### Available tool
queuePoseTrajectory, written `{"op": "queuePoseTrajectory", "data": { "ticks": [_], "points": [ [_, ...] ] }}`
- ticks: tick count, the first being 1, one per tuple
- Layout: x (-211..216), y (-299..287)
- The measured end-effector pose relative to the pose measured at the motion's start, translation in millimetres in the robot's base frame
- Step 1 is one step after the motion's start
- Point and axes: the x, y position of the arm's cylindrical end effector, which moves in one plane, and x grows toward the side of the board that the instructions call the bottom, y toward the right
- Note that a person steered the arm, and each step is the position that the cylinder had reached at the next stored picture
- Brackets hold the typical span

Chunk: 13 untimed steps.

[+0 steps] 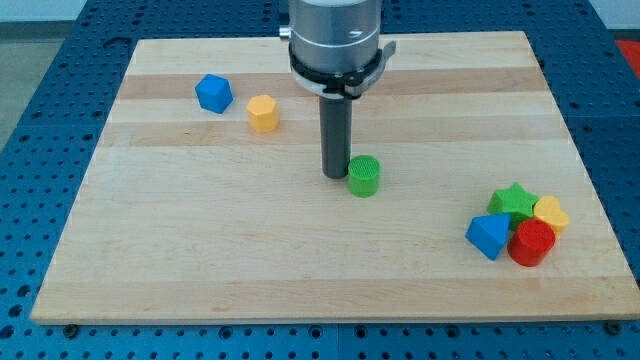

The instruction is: Slide green circle to the left side of the blue triangle

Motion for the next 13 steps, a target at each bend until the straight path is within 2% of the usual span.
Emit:
{"op": "queuePoseTrajectory", "data": {
  "ticks": [3, 5, 6, 7, 8, 9, 11, 13],
  "points": [
    [-9.3, -16.0],
    [56.9, -8.0],
    [41.8, -6.9],
    [-2.0, -13.7],
    [-25.4, -0.5],
    [-20.9, 19.8],
    [39.8, 34.2],
    [68.8, 34.2]
  ]
}}
